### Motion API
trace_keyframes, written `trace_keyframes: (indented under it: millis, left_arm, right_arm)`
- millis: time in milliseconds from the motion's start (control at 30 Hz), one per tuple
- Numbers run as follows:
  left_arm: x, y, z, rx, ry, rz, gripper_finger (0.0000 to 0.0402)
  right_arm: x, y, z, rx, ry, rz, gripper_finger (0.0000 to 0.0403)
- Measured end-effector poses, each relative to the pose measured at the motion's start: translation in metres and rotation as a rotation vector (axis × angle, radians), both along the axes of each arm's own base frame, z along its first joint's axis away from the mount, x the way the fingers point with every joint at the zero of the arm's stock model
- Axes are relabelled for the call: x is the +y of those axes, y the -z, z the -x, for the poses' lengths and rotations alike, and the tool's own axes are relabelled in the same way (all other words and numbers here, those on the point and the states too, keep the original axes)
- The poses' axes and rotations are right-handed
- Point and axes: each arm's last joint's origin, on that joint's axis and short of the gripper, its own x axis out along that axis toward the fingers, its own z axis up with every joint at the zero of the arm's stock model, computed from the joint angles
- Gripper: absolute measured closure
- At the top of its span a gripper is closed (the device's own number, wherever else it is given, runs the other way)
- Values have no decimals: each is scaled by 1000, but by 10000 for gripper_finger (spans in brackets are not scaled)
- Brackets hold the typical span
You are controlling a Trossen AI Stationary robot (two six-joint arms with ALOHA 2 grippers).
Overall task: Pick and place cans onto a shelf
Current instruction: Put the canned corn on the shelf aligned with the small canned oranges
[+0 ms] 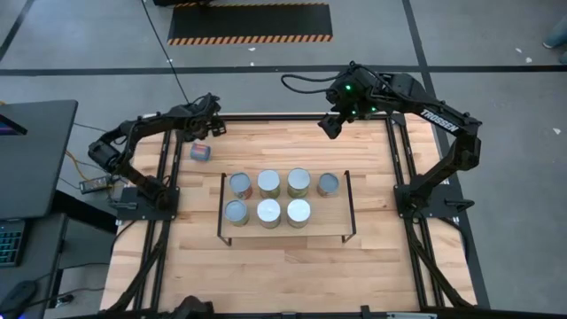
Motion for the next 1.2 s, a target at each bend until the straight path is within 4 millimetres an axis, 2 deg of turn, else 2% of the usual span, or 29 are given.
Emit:
trace_keyframes:
  millis: [167,300,367,567,733,1033,1200]
  left_arm:
    - [-21,-26,13,9,98,81,84]
    - [-39,-38,23,15,163,184,83]
    - [-43,-38,25,37,169,216,83]
    - [-39,-32,20,19,175,228,83]
    - [-49,-28,21,41,182,350,83]
    - [-54,-27,22,56,165,393,83]
    - [-63,-12,27,63,162,460,83]
  right_arm:
    - [0,0,0,4,-10,7,53]
    - [0,0,0,9,-24,18,53]
    - [0,0,-1,6,-29,23,53]
    - [0,0,-1,5,-28,23,53]
    - [0,0,-1,4,-19,16,53]
    - [0,0,-1,3,-14,11,53]
    - [0,0,0,8,-13,8,53]
